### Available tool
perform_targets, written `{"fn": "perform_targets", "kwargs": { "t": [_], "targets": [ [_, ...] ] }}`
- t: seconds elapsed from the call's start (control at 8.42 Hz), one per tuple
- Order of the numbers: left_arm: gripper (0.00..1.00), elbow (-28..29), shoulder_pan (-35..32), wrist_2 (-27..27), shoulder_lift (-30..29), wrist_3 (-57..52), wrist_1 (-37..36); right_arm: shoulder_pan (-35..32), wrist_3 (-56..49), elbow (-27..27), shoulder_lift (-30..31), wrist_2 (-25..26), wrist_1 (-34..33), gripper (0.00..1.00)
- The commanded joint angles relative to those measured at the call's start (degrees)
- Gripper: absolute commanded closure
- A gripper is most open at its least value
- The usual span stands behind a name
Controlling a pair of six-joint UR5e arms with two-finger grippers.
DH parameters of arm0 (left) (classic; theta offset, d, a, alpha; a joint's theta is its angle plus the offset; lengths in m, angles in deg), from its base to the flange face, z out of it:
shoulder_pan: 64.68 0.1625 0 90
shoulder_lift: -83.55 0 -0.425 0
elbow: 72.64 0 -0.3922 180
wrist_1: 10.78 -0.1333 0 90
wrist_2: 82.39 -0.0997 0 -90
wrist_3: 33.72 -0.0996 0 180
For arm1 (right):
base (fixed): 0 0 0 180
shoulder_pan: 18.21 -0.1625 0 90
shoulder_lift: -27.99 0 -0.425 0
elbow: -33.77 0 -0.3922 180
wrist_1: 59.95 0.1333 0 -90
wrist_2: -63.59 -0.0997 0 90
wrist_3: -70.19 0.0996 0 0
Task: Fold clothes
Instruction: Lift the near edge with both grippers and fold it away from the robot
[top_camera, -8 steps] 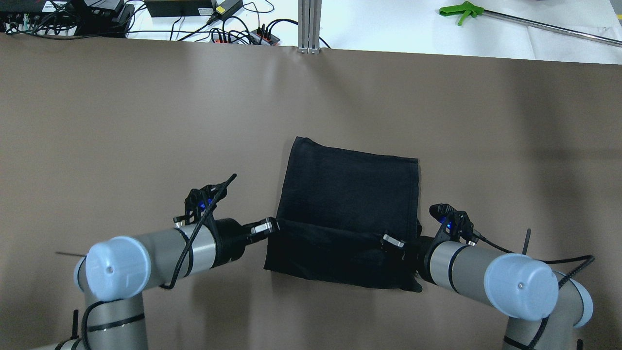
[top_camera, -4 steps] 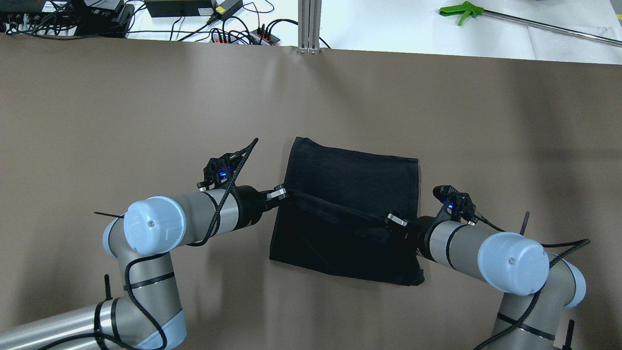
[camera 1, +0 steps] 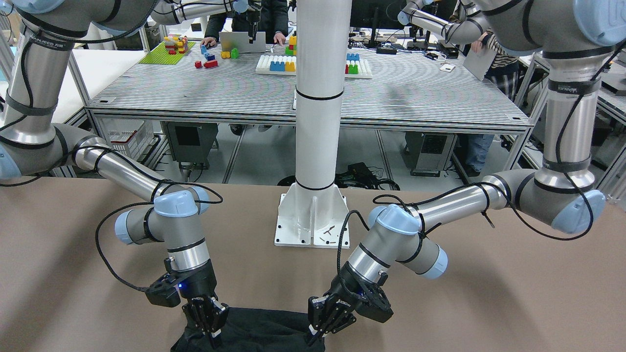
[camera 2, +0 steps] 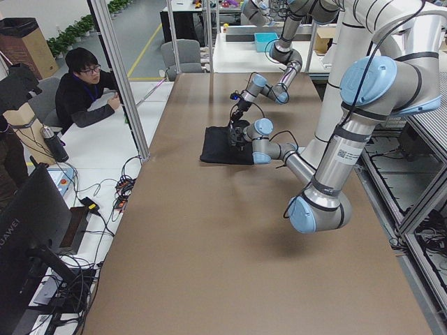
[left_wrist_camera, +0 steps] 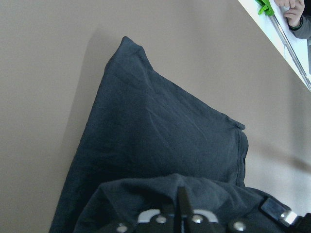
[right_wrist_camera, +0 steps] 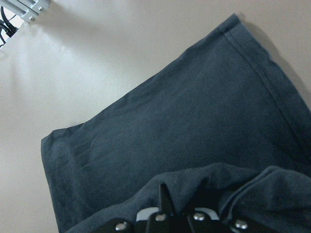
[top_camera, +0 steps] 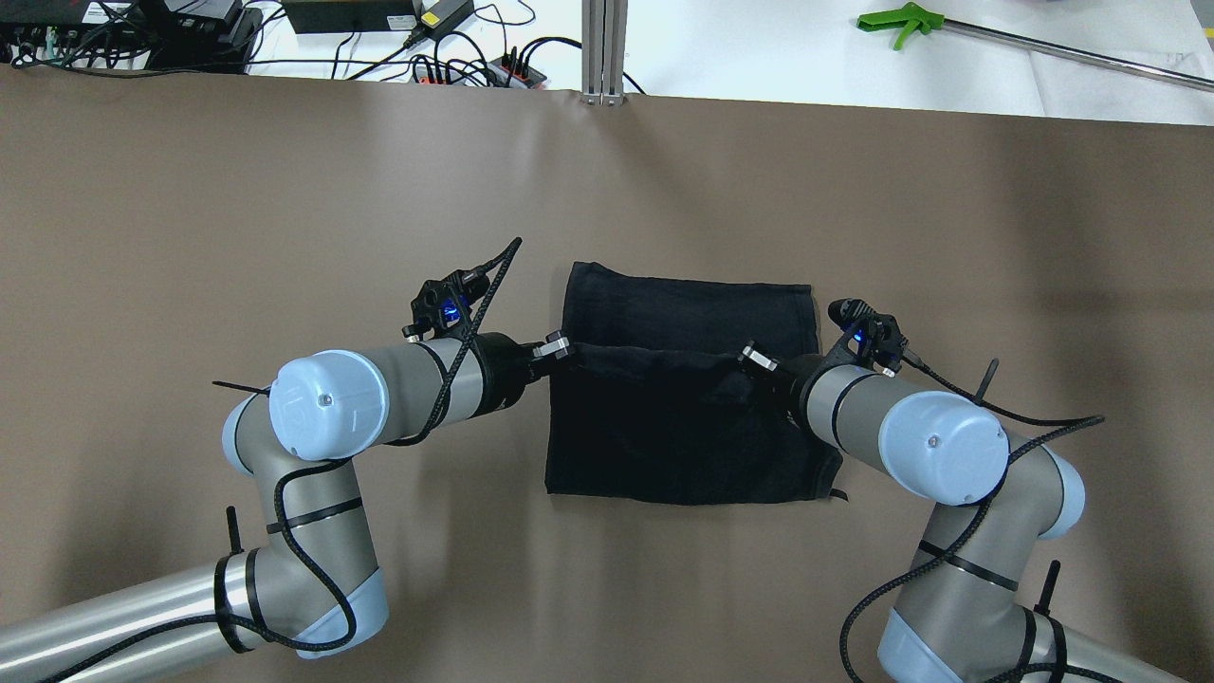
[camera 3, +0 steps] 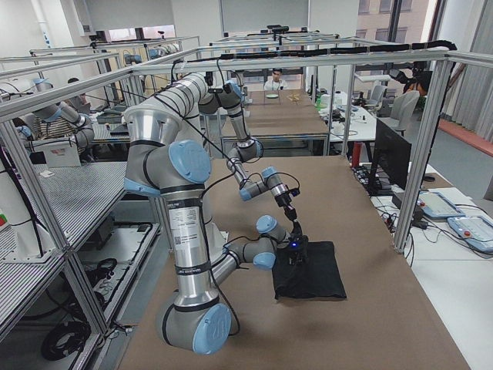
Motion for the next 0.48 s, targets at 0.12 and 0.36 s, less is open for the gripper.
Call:
{"fn": "perform_targets", "kwargs": {
  "t": [0.12,0.36],
  "targets": [
    [1.0,3.5,-1.2,0.1,-2.6,-0.4,0.1,-2.8,-1.8,3.1,-3.2,0.5,-0.1,1.0],
    [1.0,5.8,-1.8,0.1,-4.1,-0.5,0.3,-3.5,-1.9,6.3,-5.3,0.5,0.0,1.0]
  ]
}}
